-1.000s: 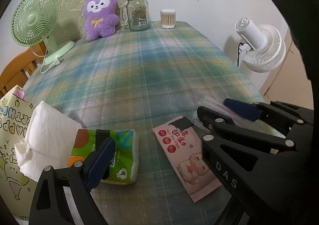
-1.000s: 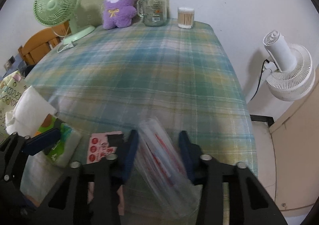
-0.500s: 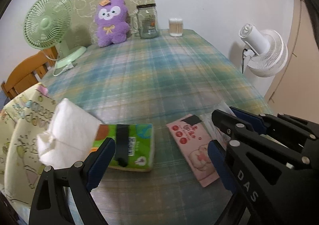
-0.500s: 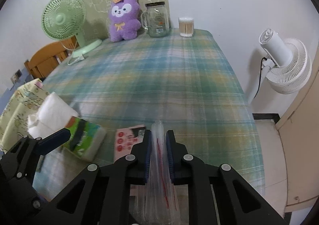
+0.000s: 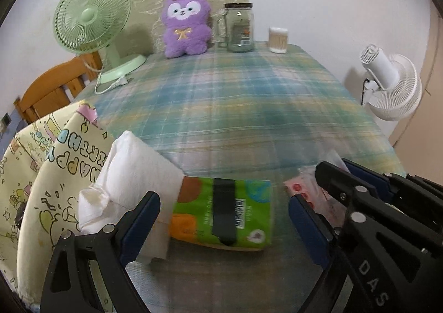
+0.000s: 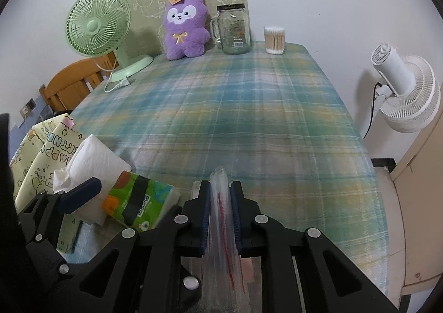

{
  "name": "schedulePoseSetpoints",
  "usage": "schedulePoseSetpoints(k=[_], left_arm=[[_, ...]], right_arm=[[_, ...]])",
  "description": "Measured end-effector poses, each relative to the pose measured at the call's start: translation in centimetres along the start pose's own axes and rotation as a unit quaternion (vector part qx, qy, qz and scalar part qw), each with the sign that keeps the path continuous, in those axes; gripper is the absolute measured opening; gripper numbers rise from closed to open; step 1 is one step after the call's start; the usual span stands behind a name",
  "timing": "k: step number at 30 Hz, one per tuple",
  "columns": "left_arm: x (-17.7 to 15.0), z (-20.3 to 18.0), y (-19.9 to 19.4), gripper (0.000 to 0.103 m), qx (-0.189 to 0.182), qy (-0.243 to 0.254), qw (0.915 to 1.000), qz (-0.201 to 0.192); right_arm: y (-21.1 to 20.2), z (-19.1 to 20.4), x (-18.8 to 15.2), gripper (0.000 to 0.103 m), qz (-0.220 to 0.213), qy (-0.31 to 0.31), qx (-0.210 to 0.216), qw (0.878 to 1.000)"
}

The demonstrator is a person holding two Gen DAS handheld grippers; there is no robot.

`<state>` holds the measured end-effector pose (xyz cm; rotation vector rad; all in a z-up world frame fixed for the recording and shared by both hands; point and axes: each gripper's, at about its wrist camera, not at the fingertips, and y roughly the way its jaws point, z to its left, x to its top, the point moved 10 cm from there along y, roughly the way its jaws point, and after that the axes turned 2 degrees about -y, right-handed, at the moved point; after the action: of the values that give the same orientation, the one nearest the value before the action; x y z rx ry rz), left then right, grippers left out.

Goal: Organize soft objects
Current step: 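Grasp the green tissue pack with the left tool while the right tool grasps the clear pen bag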

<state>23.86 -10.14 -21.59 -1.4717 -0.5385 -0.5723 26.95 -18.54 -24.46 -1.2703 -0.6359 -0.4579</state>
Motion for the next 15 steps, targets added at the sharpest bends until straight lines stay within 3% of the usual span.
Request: schedulePoseSetpoints(k=[4,8,15], left_arm=[[-0.3,0.1,0.6,0.092,-0.015,-0.003,0.9998,0.011],[-0.8,0.1,1.2,0.077,-0.029,-0.008,0.9992,0.028],[-1.2,0.0,0.9,0.071,-0.043,-0.010,0.9986,0.030]], right_arm=[[0.6,0.2,0.0,0.017,0.006,-0.004,-0.006,1.000],[0.9,0.3,-0.1,0.017,0.009,-0.007,-0.018,1.000],[0.5,0.5,-0.4,0.017,0.007,-0.002,-0.021,1.000]])
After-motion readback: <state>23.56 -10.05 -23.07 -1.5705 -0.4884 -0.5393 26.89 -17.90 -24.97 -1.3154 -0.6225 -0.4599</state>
